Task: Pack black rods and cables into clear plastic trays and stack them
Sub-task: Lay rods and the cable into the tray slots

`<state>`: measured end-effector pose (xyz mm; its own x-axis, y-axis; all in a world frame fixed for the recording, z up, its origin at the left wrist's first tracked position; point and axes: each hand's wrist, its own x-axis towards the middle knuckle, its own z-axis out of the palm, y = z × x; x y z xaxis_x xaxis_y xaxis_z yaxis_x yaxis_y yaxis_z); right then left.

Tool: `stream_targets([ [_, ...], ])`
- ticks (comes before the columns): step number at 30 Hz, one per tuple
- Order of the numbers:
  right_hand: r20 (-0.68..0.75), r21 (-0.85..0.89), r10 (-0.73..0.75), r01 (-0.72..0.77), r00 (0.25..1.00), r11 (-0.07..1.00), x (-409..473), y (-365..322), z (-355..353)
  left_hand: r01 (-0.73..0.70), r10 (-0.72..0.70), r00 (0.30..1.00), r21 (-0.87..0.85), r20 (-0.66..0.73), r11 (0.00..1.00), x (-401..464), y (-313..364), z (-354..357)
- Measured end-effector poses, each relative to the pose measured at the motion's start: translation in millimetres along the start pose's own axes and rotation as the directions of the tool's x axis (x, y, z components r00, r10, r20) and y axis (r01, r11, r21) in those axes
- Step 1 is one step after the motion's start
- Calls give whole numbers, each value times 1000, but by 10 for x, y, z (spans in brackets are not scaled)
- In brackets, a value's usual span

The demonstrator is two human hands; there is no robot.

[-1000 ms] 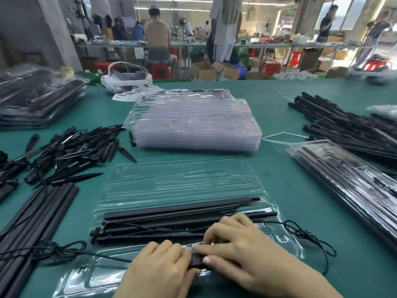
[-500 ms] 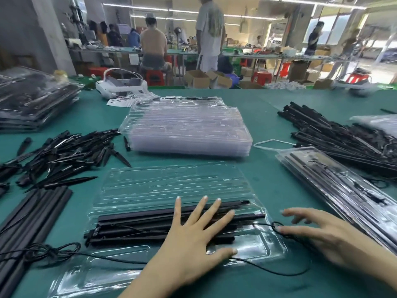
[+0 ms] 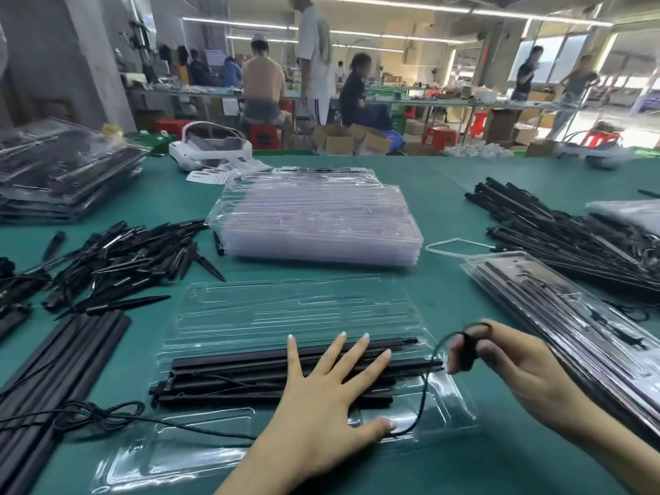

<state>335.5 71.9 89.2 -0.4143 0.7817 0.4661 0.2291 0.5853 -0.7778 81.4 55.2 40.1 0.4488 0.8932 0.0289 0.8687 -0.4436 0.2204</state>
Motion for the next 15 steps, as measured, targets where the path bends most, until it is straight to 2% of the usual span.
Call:
stream_targets([
  [1, -71, 58, 65, -61, 995, 996, 41, -22, 86, 2, -2, 1000, -3, 4, 1000, 0, 2, -2],
  [3, -212, 63, 206, -197, 955, 978, 131, -27, 185, 8, -8, 1000, -3, 8, 1000, 4, 11, -9],
  [4, -271, 10, 232, -238, 934, 971, 165, -8, 214, 10, -10, 1000, -1, 8, 1000, 4, 14, -11],
  [6, -330, -225, 168, -250, 929, 942, 195, 37, 267, 11, -11, 1000, 2, 1, 1000, 6, 16, -2],
  [8, -306, -558, 34, -208, 951, 803, 192, 19, 339, 11, -11, 1000, 6, -22, 1000, 5, 11, 15],
  [10, -189, -725, 4, -142, 982, 673, 170, -30, 404, 6, -6, 999, 16, -33, 1000, 2, 9, 27],
  [13, -50, -678, -23, -17, 998, 735, 62, 3, 442, 6, -6, 1000, 10, -31, 1000, 3, 18, 27],
  [15, -18, -624, 23, -29, 1000, 781, -16, 3, 431, 5, -5, 1000, 5, -27, 1000, 4, 22, 19],
])
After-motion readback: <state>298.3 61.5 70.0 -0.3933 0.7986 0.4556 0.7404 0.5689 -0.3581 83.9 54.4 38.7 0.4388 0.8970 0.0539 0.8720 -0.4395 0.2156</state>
